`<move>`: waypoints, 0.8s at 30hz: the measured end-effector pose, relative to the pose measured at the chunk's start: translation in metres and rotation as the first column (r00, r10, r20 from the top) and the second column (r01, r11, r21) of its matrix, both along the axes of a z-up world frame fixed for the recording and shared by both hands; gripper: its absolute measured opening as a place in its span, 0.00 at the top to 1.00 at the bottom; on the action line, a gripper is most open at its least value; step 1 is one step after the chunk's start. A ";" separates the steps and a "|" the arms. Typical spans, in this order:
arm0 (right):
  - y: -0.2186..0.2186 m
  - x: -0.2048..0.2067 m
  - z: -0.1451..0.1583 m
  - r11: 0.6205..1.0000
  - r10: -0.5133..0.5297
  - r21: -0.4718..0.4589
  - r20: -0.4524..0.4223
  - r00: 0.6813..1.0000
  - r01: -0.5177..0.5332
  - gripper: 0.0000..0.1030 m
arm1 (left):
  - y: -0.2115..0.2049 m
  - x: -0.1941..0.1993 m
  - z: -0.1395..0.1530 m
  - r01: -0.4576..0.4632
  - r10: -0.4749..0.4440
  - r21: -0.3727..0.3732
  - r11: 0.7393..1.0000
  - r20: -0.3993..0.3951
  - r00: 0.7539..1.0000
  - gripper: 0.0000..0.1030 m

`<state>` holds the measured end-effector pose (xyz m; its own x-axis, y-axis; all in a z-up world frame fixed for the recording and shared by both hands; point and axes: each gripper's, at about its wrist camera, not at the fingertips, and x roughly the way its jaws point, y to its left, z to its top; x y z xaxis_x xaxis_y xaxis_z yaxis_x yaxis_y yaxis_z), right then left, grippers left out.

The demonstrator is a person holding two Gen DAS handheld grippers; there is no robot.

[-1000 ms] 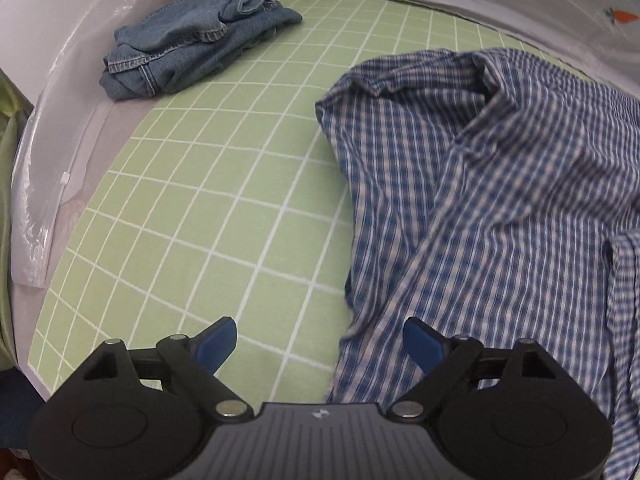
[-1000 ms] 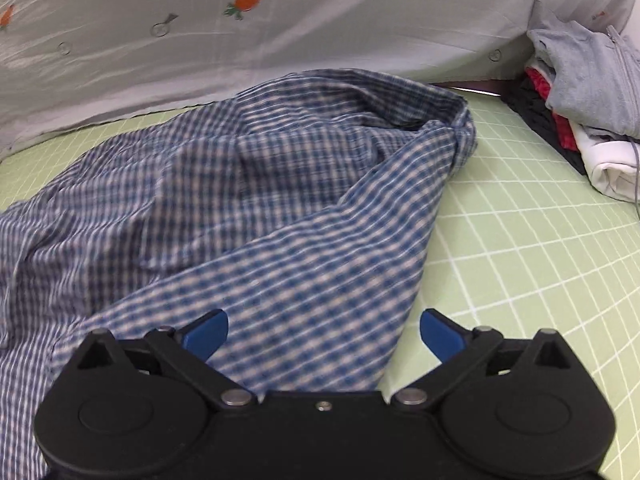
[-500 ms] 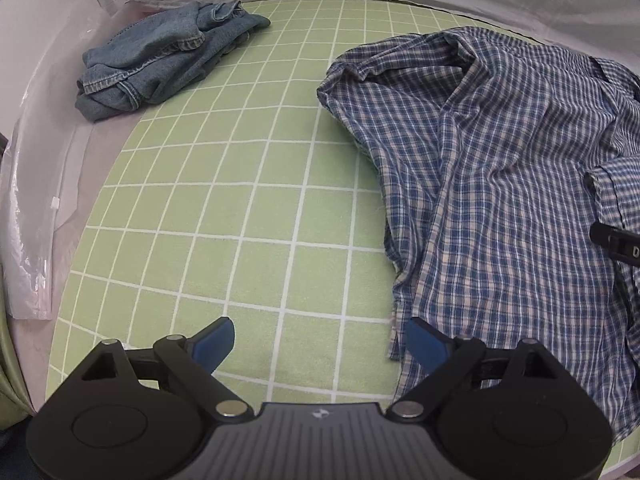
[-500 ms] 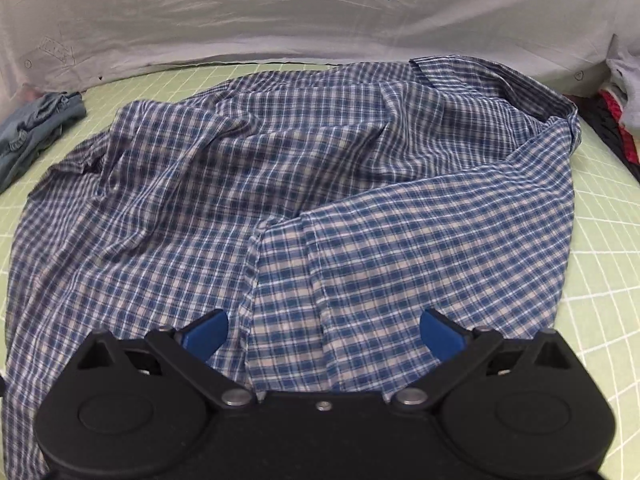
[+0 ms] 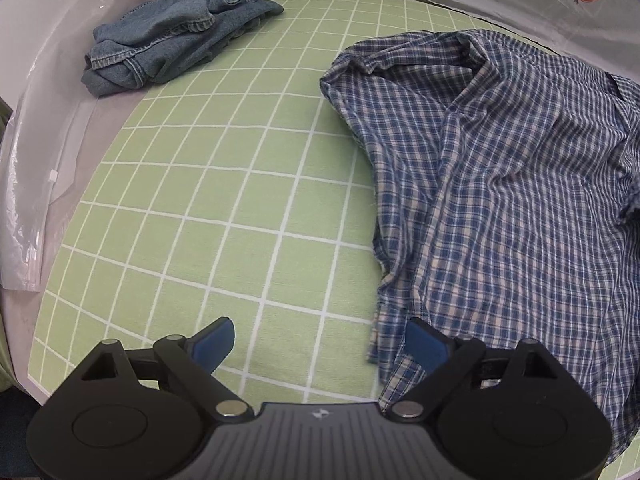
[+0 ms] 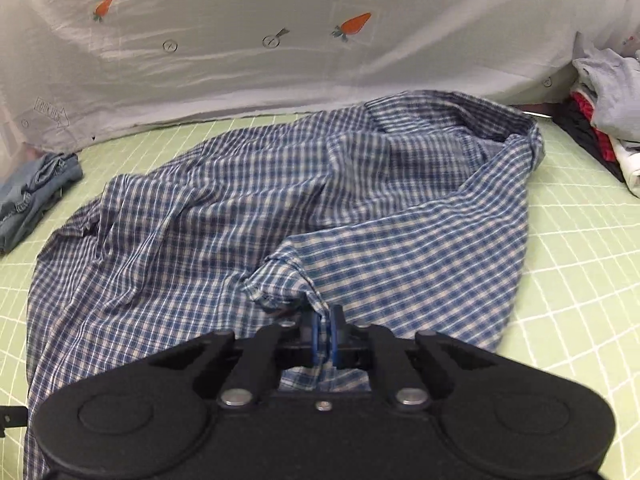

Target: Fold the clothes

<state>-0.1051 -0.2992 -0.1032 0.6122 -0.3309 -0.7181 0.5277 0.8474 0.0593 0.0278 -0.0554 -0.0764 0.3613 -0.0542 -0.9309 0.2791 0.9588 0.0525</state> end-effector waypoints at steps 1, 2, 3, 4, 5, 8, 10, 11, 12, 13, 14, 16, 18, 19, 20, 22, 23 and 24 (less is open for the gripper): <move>-0.007 -0.009 0.006 1.000 -0.012 -0.002 0.011 1.000 0.012 0.94 | -0.005 -0.002 -0.001 -0.004 0.004 0.001 1.000 -0.003 1.000 0.10; -0.014 -0.019 0.012 1.000 -0.026 -0.003 0.022 0.999 0.026 0.94 | -0.011 -0.003 -0.001 -0.008 0.008 0.001 1.000 -0.007 1.000 0.10; -0.024 -0.033 0.017 0.998 -0.057 -0.001 0.024 0.998 0.057 0.95 | -0.016 -0.006 -0.001 -0.008 0.008 -0.003 1.000 -0.008 1.000 0.10; -0.035 -0.047 0.019 0.995 -0.095 0.004 0.021 0.995 0.095 0.95 | -0.021 -0.008 -0.001 -0.009 0.009 -0.007 1.000 -0.010 1.000 0.10; -0.046 -0.061 0.021 0.991 -0.134 0.008 0.014 0.991 0.134 0.95 | -0.026 -0.011 -0.001 -0.009 0.009 -0.009 1.000 -0.012 1.000 0.10; -0.078 -0.104 0.013 0.967 -0.255 0.012 -0.052 0.966 0.256 0.95 | -0.040 -0.021 -0.003 -0.010 0.011 0.009 1.000 -0.018 1.000 0.10; -0.095 -0.126 0.000 0.948 -0.315 0.015 -0.127 0.941 0.319 0.92 | -0.047 -0.028 -0.004 -0.018 0.018 0.016 1.000 -0.025 1.000 0.10; -0.103 -0.136 -0.006 0.935 -0.344 0.024 -0.173 0.923 0.353 0.88 | -0.049 -0.032 -0.005 -0.024 0.025 0.018 1.000 -0.030 0.999 0.10; -0.109 -0.142 -0.011 0.929 -0.353 0.035 -0.202 0.913 0.367 0.82 | -0.050 -0.035 -0.006 -0.030 0.031 0.023 0.999 -0.032 0.999 0.10; -0.112 -0.148 -0.013 0.928 -0.354 0.043 -0.208 0.912 0.370 0.71 | -0.051 -0.038 -0.006 -0.036 0.037 0.028 0.999 -0.034 0.999 0.10; -0.114 -0.153 -0.014 0.927 -0.353 0.050 -0.211 0.911 0.371 0.65 | -0.052 -0.041 -0.006 -0.040 0.041 0.034 0.999 -0.033 0.999 0.10; -0.113 -0.156 -0.006 0.940 -0.326 0.043 -0.175 0.929 0.338 0.47 | -0.053 -0.048 -0.007 -0.050 0.051 0.044 0.998 -0.034 0.998 0.10; -0.109 -0.155 0.003 0.956 -0.289 0.023 -0.126 0.949 0.294 0.39 | -0.053 -0.052 -0.008 -0.057 0.059 0.051 0.997 -0.037 0.998 0.10; -0.107 -0.153 0.008 0.963 -0.267 0.017 -0.100 0.959 0.270 0.32 | -0.053 -0.054 -0.009 -0.060 0.062 0.055 0.997 -0.037 0.997 0.10; -0.105 -0.150 0.011 0.969 -0.246 0.009 -0.076 0.966 0.247 0.29 | -0.053 -0.055 -0.009 -0.063 0.065 0.059 0.996 -0.036 0.997 0.10; -0.105 -0.142 0.014 0.976 -0.216 -0.013 -0.059 0.975 0.216 0.23 | -0.052 -0.058 -0.008 -0.067 0.070 0.065 0.996 -0.035 0.997 0.10; -0.109 -0.138 0.011 0.976 -0.216 -0.024 -0.070 0.974 0.215 0.23 | -0.052 -0.059 -0.008 -0.070 0.072 0.067 0.995 -0.034 0.997 0.10; -0.112 -0.134 0.009 0.975 -0.220 -0.034 -0.081 0.972 0.218 0.23 | -0.050 -0.060 -0.006 -0.075 0.078 0.065 0.995 -0.032 0.996 0.10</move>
